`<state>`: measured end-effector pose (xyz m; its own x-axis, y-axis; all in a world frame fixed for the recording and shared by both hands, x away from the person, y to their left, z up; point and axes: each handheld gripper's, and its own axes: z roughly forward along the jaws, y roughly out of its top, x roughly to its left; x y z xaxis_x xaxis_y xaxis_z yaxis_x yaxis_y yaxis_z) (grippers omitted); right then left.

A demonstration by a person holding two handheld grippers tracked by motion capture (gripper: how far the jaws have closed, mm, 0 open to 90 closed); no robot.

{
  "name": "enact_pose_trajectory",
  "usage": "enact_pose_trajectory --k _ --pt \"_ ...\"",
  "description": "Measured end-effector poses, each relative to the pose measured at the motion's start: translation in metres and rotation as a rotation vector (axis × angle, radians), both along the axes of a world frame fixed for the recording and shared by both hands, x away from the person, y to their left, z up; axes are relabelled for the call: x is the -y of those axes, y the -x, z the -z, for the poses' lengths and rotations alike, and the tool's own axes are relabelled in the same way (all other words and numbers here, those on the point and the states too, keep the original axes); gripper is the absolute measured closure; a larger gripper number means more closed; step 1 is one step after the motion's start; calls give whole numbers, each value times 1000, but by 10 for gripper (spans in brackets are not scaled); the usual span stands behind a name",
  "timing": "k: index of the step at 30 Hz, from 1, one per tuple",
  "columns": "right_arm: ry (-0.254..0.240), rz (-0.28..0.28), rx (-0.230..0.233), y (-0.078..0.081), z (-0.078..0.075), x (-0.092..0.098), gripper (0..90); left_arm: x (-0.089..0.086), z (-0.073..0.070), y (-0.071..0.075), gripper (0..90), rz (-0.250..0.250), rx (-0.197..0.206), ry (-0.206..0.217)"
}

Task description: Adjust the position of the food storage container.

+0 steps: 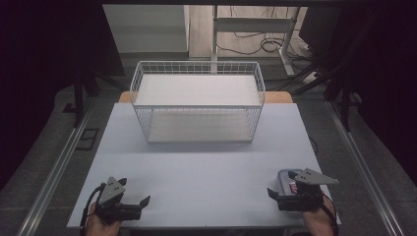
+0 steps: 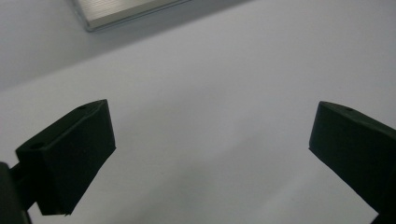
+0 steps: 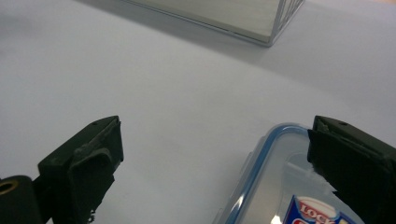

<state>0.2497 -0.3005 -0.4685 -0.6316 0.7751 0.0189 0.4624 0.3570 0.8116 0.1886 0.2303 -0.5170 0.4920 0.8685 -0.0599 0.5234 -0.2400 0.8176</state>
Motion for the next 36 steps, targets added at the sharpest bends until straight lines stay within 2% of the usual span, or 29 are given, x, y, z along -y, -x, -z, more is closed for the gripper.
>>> enact_pose_trajectory --k 3,4,7,8,11,14,16,19,23,24,25,26,27,28,29,30,31,32,33,34,35,36 --pt "-28 19 -18 -2 2 1 17 -3 2 -2 6 -7 6 4" --pt "-25 49 -9 -4 4 0 15 -3 2 -2 7 -5 18 -16" --pt "-10 52 -18 -5 5 -1 0 -2 2 -1 7 -4 35 -44" --pt "6 60 -6 -6 6 -2 0 -2 2 -2 7 -2 35 -38" --pt "1 76 -1 -6 6 -3 0 -3 3 -3 6 3 28 -30" --pt "9 73 -15 -7 7 -3 0 -5 4 -4 6 5 16 -13" --pt "32 88 -29 -8 9 -3 0 -6 5 -5 5 12 8 5" --pt "36 86 -44 -9 9 -2 0 -6 6 -5 5 23 2 20" --pt "35 119 -70 -10 7 3 12 -5 7 -6 6 39 -1 26" --pt "21 154 -74 -10 4 8 71 -4 7 -6 6 43 -1 26" --pt "21 154 -74 -10 4 8 71 -4 7 -6 6 43 -1 26" --pt "20 179 -70 -10 1 14 173 -4 7 -6 6 46 1 28" --pt "20 179 -70 -10 1 14 173 -4 7 -6 7 46 1 28" --pt "44 210 -64 -10 -2 20 314 -4 6 -6 7 47 2 29" --pt "44 210 -64 -10 -2 20 314 -4 6 -6 7 47 2 29" --pt "54 218 -59 -9 -3 23 384 -4 6 -6 7 47 4 30" --pt "56 224 -54 -9 -5 27 488 -4 6 -5 8 47 4 33" --pt "53 237 -41 -8 -8 36 641 -4 6 -5 9 48 4 35" --pt "53 237 -41 -8 -8 36 641 -4 6 -6 9 48 3 37" --pt "50 244 -33 -8 -10 43 776 -4 7 -6 10 49 -1 40" --pt "50 244 -33 -8 -10 43 776 -4 7 -6 10 49 -1 40" --pt "67 269 -26 -8 -10 50 881 -5 7 -6 11 51 -6 42"
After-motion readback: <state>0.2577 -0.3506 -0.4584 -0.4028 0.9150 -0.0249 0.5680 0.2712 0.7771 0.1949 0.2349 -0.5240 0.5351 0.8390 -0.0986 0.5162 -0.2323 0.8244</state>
